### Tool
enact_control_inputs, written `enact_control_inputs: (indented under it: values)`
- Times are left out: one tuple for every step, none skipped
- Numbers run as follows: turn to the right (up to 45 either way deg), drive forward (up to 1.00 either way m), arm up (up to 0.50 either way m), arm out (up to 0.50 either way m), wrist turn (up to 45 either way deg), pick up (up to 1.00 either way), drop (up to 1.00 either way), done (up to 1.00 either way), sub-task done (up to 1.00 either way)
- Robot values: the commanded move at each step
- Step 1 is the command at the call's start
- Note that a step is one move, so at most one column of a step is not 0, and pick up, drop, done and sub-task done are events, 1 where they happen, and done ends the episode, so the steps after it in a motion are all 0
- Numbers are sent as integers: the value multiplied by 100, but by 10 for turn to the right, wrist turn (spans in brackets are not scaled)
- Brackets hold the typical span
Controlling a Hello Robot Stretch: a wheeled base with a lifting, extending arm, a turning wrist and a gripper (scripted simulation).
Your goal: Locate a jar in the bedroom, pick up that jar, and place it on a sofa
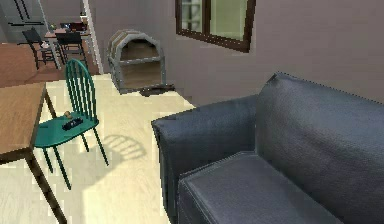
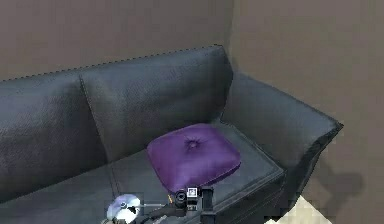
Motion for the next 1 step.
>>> enact_control_inputs:
  values:
    - [0, 0, 0, 0, 0, 0, 0, 100, 0]
